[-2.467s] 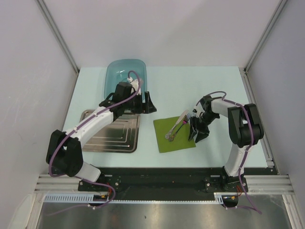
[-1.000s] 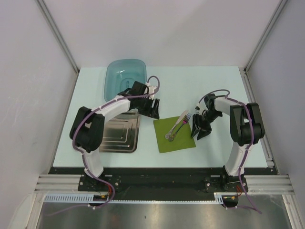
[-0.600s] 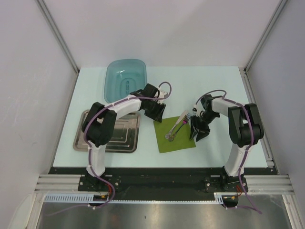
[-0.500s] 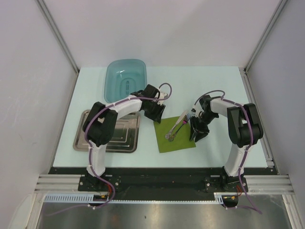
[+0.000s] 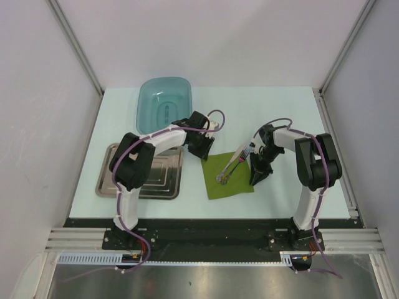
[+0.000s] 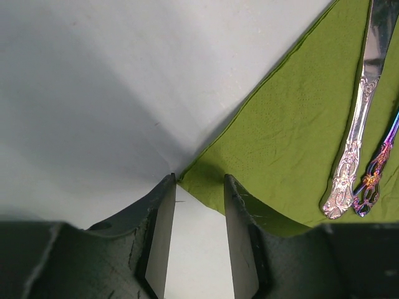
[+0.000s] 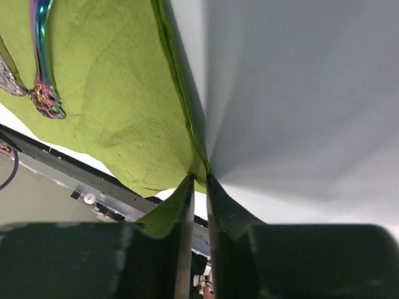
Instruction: Place the utensils on the paper napkin and roll it up
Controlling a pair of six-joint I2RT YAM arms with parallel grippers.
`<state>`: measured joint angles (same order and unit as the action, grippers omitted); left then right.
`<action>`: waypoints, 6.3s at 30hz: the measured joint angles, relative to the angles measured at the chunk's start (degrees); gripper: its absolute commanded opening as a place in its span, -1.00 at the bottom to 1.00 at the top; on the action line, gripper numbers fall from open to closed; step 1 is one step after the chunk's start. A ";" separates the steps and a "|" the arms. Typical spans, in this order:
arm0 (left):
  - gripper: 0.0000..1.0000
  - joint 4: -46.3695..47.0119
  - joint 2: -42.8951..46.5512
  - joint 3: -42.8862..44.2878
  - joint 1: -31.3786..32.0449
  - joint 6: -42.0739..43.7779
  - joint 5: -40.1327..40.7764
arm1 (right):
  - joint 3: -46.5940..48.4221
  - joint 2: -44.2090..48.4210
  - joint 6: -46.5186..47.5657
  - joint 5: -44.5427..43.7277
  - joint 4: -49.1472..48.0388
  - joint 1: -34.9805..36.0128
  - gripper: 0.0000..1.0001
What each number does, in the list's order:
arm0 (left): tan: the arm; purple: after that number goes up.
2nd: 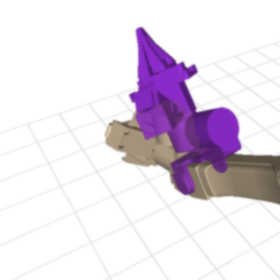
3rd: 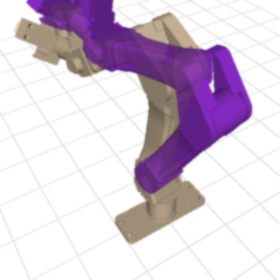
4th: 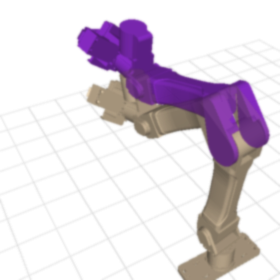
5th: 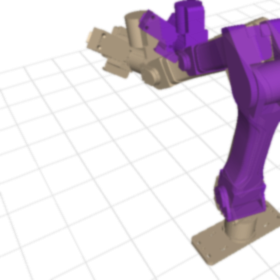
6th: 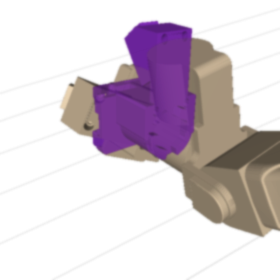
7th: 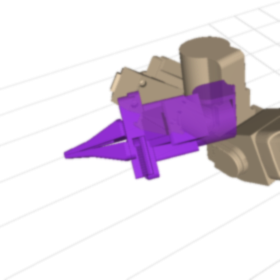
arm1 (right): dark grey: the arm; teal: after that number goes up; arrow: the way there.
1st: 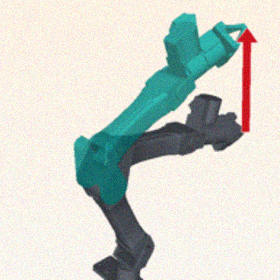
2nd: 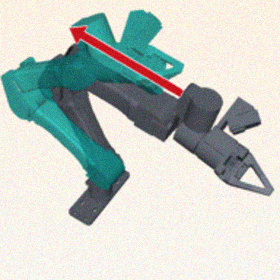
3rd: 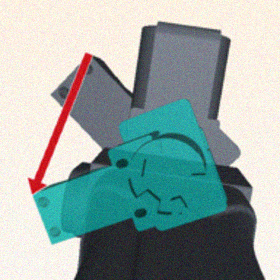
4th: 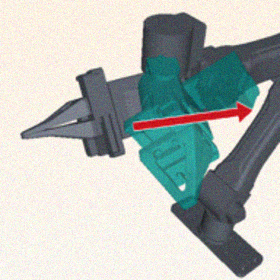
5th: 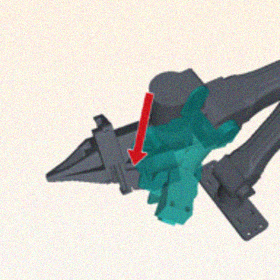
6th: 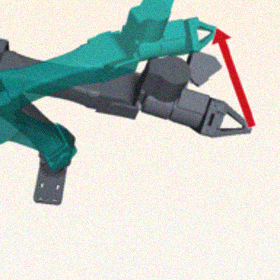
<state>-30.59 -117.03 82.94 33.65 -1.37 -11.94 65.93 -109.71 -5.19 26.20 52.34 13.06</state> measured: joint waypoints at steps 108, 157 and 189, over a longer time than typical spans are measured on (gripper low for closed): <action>-1.00 57.02 20.74 -43.78 40.94 44.46 15.37 | 5.51 -1.73 5.51 -2.12 -2.47 -8.81 -0.41; -1.00 38.36 16.44 -23.58 23.89 31.76 3.48 | 2.69 0.92 6.51 12.68 -1.79 -7.76 -0.30; -1.00 36.83 7.74 -17.51 20.04 28.79 3.78 | -6.60 7.45 2.86 20.35 -9.55 -6.40 -0.05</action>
<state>6.24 -109.30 65.43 53.69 27.42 -8.16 59.33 -102.26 -2.33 46.54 42.78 6.66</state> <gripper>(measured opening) 0.004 0.516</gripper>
